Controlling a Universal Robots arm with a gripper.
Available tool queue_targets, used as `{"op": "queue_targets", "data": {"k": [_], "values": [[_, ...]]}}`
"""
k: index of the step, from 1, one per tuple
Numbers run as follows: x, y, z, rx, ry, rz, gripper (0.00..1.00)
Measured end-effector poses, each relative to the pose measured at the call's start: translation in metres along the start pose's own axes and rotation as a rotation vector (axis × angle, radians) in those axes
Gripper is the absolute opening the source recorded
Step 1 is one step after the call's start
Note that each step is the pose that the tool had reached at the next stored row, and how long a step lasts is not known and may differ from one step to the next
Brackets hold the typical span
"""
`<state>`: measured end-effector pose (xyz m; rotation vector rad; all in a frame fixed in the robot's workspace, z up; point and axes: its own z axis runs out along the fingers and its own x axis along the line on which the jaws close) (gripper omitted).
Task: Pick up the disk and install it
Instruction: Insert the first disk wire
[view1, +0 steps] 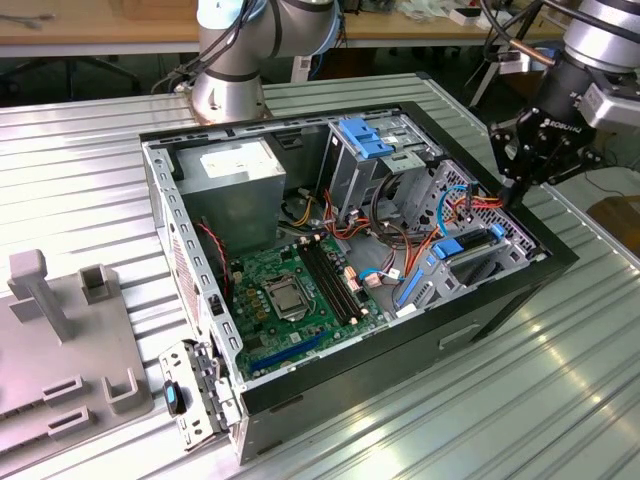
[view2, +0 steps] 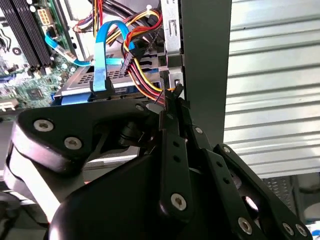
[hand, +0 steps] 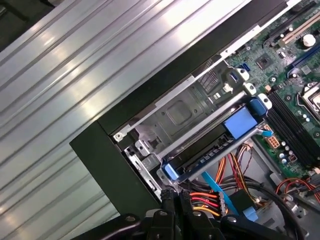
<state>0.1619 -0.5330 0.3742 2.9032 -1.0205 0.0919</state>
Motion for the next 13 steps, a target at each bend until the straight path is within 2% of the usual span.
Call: {"op": "queue_targets", "data": {"k": [3, 4, 5, 6, 8, 11, 13], "values": [[0.0, -0.0001, 0.0, -0.0067, -0.008, 0.026, 0.16], [0.0, 0.0, 0.0, -0.0124, -0.0165, 0.038, 0.16], [-0.0001, 0.0001, 0.0, -0.0126, -0.0238, 0.053, 0.16], [-0.0002, 0.0002, 0.0001, -0.0078, -0.0319, 0.072, 0.16], [-0.0002, 0.0001, 0.0, 0.0015, -0.0416, 0.088, 0.16], [-0.0003, 0.0002, 0.0, 0.0176, -0.0597, 0.116, 0.16], [-0.0003, 0.0001, 0.0001, 0.0174, -0.0629, 0.147, 0.16]]}}
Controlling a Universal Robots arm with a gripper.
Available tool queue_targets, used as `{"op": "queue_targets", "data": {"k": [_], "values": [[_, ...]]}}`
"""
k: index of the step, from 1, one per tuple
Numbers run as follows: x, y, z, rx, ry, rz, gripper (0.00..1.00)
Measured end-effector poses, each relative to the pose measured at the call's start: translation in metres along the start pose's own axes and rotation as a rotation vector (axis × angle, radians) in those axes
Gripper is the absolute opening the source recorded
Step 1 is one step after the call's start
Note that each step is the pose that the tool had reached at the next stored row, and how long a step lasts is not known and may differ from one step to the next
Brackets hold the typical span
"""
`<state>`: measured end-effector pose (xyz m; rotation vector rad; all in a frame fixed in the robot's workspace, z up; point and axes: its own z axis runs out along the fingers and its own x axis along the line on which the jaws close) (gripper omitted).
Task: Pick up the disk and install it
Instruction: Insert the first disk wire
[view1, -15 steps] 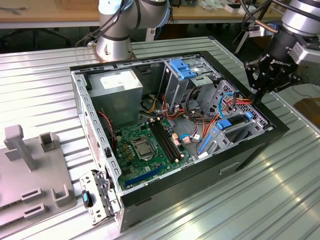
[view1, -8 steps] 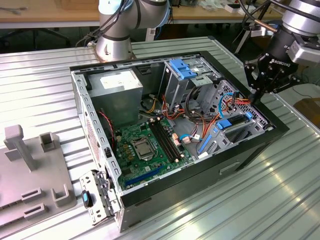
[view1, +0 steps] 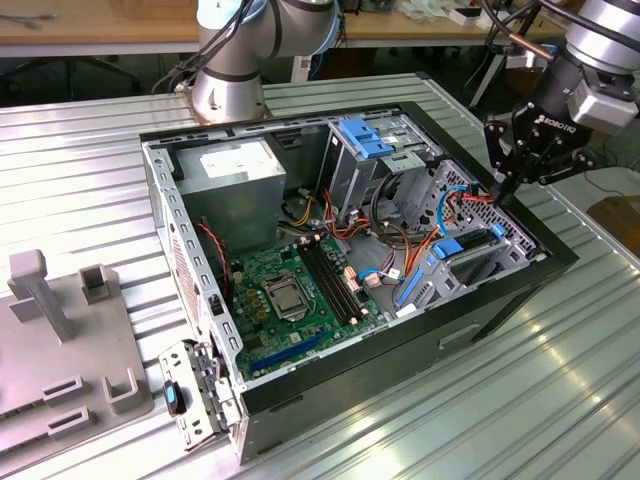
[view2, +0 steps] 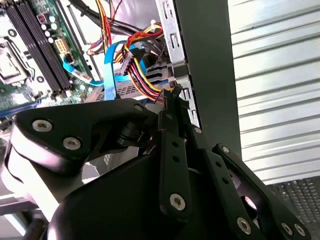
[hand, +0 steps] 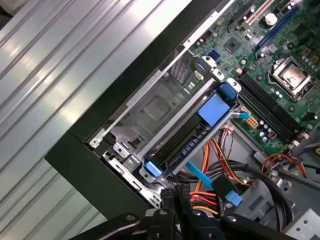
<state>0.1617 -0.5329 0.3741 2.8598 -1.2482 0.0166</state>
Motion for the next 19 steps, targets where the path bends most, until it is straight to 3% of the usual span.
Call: {"op": "queue_targets", "data": {"k": [3, 19], "values": [[0.0, 0.0, 0.0, -0.0003, -0.0023, 0.041, 0.16], [0.0, 0.0, 0.0006, -0.0064, -0.0091, 0.355, 0.16]]}}
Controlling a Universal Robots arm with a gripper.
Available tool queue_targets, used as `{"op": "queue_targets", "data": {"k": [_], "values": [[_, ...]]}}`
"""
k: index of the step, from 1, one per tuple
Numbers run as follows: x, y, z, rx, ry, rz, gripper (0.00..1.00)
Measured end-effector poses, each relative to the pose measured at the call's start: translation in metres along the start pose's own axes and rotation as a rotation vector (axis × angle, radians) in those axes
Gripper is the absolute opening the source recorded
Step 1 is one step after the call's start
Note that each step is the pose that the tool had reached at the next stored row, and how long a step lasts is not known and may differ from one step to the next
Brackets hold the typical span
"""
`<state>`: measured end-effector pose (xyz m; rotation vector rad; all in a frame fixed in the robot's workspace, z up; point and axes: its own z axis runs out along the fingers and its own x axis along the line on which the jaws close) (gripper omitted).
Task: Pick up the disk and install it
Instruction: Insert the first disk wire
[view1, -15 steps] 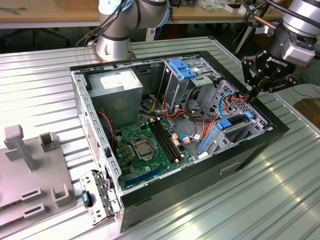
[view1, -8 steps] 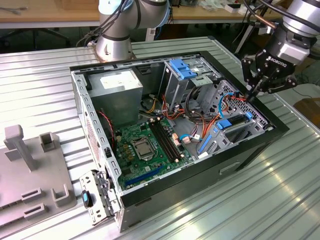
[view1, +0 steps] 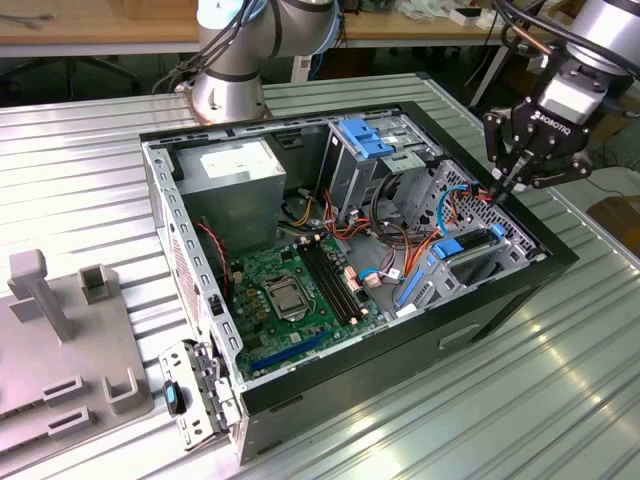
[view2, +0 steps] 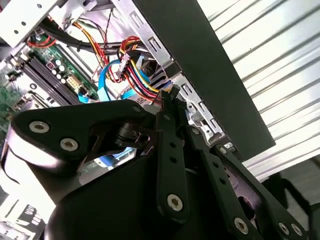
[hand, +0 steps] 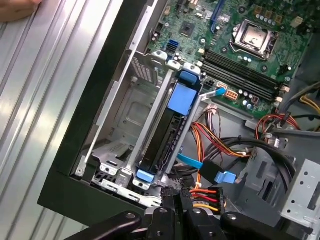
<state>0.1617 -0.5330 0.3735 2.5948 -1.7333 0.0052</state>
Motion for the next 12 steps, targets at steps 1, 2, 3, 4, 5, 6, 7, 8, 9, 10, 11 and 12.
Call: {"op": "queue_targets", "data": {"k": [1, 2, 3, 4, 5, 6, 7, 8, 9, 10, 11, 12], "values": [[0.0, 0.0, 0.0001, -0.0003, -0.0002, 0.017, 0.16], [0.0, 0.0, 0.0003, -0.0005, -0.0005, 0.034, 0.16], [0.0, 0.0, 0.0004, -0.0008, -0.0009, 0.056, 0.16], [0.0, 0.0, 0.0005, -0.0011, -0.0011, 0.071, 0.16], [0.0, 0.0, 0.0007, -0.0014, -0.0016, 0.098, 0.16], [0.0, 0.0, 0.0009, -0.0018, -0.002, 0.122, 0.16], [0.0, 0.0, 0.0012, -0.0022, -0.0024, 0.148, 0.16], [0.0, 0.0, 0.0014, -0.0024, -0.0026, 0.163, 0.16], [0.0, 0.0, 0.0015, -0.0026, -0.0028, 0.176, 0.16], [0.0, 0.0, 0.0015, -0.0027, -0.0029, 0.184, 0.16], [-0.0001, 0.0001, 0.0016, -0.0028, -0.003, 0.187, 0.16], [0.0, 0.0008, 0.0017, -0.0023, -0.0048, 0.189, 0.16]]}}
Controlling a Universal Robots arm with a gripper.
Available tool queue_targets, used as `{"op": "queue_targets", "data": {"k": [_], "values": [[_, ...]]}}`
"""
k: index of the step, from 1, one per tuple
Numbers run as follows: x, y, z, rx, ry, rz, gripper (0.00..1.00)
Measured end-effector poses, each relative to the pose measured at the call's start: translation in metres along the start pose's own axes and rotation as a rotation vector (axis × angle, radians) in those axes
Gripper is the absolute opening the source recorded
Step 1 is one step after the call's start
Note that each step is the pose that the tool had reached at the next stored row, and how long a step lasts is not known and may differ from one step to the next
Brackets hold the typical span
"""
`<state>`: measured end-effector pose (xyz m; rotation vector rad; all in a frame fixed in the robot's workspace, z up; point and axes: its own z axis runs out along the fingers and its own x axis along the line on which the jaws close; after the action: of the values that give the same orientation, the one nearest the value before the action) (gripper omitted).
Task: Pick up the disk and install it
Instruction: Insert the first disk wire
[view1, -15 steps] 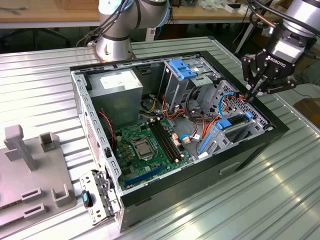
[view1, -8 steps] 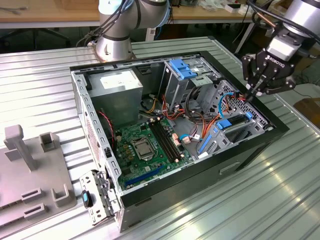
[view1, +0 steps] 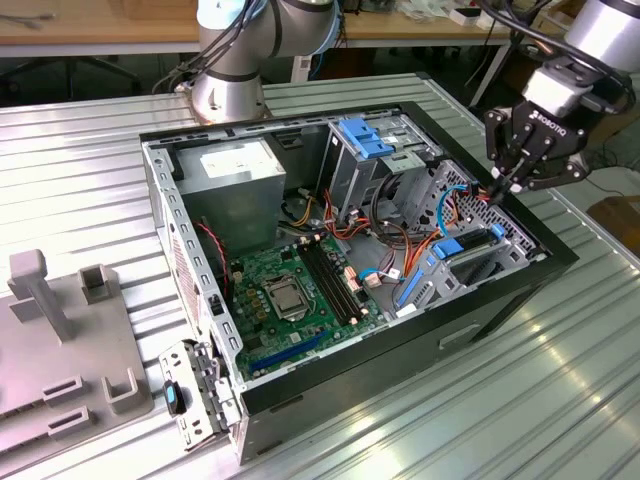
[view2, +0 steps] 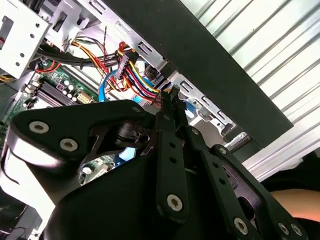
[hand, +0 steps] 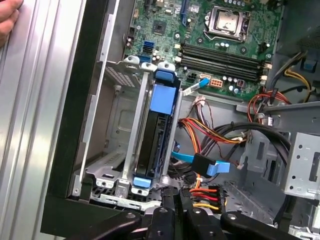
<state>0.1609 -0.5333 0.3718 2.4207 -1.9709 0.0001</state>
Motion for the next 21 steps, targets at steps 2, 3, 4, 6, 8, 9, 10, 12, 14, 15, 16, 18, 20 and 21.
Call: {"op": "queue_targets", "data": {"k": [2, 3, 4, 6, 8, 9, 10, 12, 14, 15, 16, 18, 20, 21], "values": [[0.0002, 0.0035, 0.0001, 0.0011, -0.0053, 0.0, 0.16], [0.0002, 0.0059, 0.0001, 0.0016, -0.0076, 0.0, 0.16], [-0.0001, 0.0092, 0.0001, 0.0022, -0.0104, 0.0, 0.16], [-0.0013, 0.0156, 0.0004, 0.0034, -0.0138, 0.0, 0.16], [-0.0014, 0.0162, 0.0012, 0.0033, -0.0143, 0.03, 0.16], [-0.0014, 0.0162, 0.0015, 0.0033, -0.0145, 0.045, 0.16], [-0.0014, 0.0162, 0.0021, 0.0031, -0.0148, 0.073, 0.16], [-0.001, 0.0163, 0.0034, 0.0031, -0.0175, 0.115, 0.16], [0.0005, 0.0165, 0.0041, 0.0042, -0.0253, 0.119, 0.16], [0.0025, 0.0169, 0.005, 0.0057, -0.0358, 0.12, 0.16], [0.0047, 0.0174, 0.0057, 0.0078, -0.05, 0.121, 0.16], [0.0113, 0.0187, 0.0072, 0.0125, -0.0828, 0.122, 0.16], [0.016, 0.0197, 0.0077, 0.0128, -0.0845, 0.122, 0.16], [0.0182, 0.0202, 0.0079, 0.0128, -0.0845, 0.122, 0.16]]}}
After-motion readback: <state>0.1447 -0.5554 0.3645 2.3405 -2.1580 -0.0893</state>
